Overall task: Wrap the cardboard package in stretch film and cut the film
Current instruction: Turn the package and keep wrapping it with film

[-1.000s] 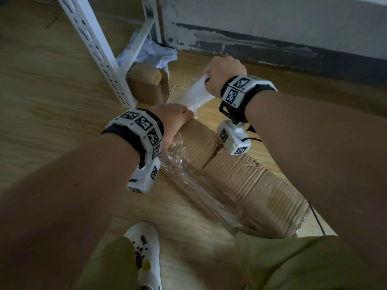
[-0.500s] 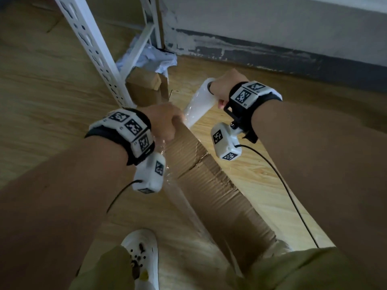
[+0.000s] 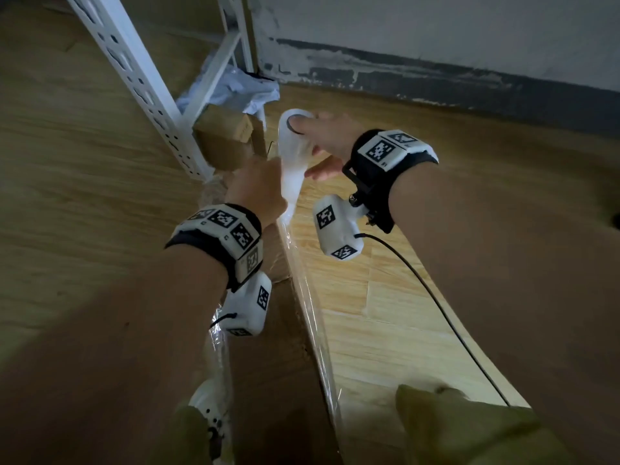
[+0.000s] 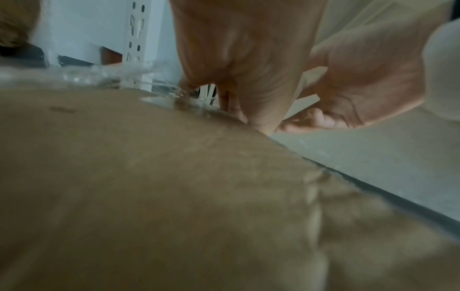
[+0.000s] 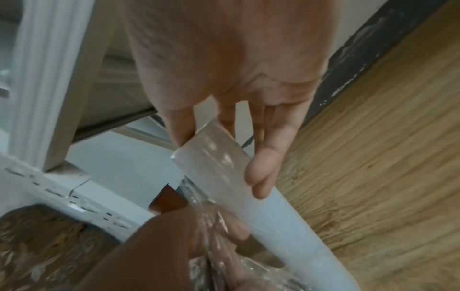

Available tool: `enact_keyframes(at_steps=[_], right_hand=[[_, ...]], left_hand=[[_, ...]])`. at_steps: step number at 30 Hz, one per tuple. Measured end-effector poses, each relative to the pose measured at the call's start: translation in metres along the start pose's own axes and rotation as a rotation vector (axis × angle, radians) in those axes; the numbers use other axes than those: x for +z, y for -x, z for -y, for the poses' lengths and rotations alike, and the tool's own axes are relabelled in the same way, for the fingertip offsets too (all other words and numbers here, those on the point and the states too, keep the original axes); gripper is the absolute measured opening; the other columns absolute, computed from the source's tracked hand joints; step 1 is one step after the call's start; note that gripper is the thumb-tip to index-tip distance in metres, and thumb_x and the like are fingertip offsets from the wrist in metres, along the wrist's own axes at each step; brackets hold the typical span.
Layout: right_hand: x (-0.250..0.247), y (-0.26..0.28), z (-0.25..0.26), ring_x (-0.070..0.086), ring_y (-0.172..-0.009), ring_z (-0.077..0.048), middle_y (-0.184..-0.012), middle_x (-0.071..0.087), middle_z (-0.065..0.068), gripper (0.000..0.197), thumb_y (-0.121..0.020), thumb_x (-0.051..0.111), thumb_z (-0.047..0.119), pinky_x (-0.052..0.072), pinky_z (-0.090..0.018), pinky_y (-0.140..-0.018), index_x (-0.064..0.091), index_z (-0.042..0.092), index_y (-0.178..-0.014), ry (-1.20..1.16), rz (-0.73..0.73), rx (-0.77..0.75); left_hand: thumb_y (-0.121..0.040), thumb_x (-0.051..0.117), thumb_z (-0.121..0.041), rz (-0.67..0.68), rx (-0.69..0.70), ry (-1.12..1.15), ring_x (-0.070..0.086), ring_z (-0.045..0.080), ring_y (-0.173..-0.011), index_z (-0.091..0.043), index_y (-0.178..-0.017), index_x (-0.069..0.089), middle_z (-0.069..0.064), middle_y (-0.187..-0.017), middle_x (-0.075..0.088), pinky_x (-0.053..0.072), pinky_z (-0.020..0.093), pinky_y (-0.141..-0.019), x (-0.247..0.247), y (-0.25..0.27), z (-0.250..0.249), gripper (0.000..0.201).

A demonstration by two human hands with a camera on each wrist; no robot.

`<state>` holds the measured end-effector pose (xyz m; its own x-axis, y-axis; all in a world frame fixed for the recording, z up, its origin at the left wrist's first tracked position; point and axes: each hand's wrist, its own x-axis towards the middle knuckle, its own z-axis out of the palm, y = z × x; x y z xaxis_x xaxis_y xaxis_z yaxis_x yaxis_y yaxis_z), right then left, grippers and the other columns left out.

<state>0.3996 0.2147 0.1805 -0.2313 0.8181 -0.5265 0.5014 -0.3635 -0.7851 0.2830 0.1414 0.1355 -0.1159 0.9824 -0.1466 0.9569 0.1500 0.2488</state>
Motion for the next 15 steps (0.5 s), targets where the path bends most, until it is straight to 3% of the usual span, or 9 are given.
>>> enact_keyframes(at_steps=[2,4,6,8,10,15], right_hand=[[0.000,-0.004,-0.006,0.074,-0.075,-0.025,-0.130,0.057,-0.006,0.067,-0.078,0.075,0.040,0.062,-0.034,-0.070,0.049,0.017,-0.135,-0.173,0.080,0.031],[0.001,-0.005,-0.013,0.073,-0.084,-0.022,-0.119,0.065,-0.007,0.059,-0.070,0.085,0.025,0.061,-0.034,-0.076,0.056,0.017,-0.121,-0.227,0.153,-0.028],[0.002,-0.004,-0.014,0.071,-0.081,-0.016,-0.104,0.069,-0.006,0.053,-0.069,0.085,0.019,0.060,-0.030,-0.072,0.057,0.016,-0.114,-0.004,0.132,-0.153],[0.003,-0.003,-0.011,0.065,-0.068,-0.011,-0.093,0.067,0.000,0.047,-0.073,0.082,0.020,0.056,-0.021,-0.057,0.055,0.018,-0.111,0.269,0.044,-0.268],[0.001,-0.005,-0.008,0.059,-0.059,-0.007,-0.088,0.063,0.004,0.042,-0.073,0.080,0.016,0.049,-0.015,-0.048,0.054,0.021,-0.105,0.375,0.004,-0.326],[-0.021,-0.006,-0.008,0.050,-0.066,-0.002,-0.091,0.057,0.008,0.058,-0.068,0.081,0.017,0.040,-0.018,-0.053,0.056,0.023,-0.120,0.492,0.015,-0.304]], left_hand=[[-0.081,0.058,-0.005,-0.014,0.022,-0.006,0.055,0.029,-0.105,-0.008,-0.117,0.051,0.015,-0.118,0.053,0.034,0.030,-0.075,0.000,0.001,0.003,0.037],[-0.081,0.058,-0.005,-0.018,0.041,-0.009,0.054,0.029,-0.106,-0.009,-0.118,0.051,0.016,-0.117,0.054,0.032,0.029,-0.075,0.001,0.000,0.004,0.038],[-0.081,0.059,-0.006,-0.005,0.036,-0.020,0.055,0.028,-0.106,-0.010,-0.120,0.051,0.014,-0.116,0.055,0.031,0.029,-0.075,0.002,0.000,0.005,0.040],[-0.081,0.064,-0.009,0.011,0.032,-0.029,0.053,0.027,-0.111,-0.014,-0.122,0.052,0.011,-0.120,0.054,0.028,0.028,-0.077,0.002,0.002,0.007,0.043],[-0.081,0.066,-0.011,0.010,0.068,-0.045,0.052,0.026,-0.113,-0.017,-0.121,0.051,0.010,-0.122,0.053,0.029,0.028,-0.079,0.000,0.004,0.009,0.043],[-0.087,0.061,-0.010,0.051,0.155,-0.165,0.051,0.027,-0.113,-0.007,-0.117,0.050,0.011,-0.115,0.058,0.031,0.029,-0.080,-0.003,0.009,0.003,0.032]])
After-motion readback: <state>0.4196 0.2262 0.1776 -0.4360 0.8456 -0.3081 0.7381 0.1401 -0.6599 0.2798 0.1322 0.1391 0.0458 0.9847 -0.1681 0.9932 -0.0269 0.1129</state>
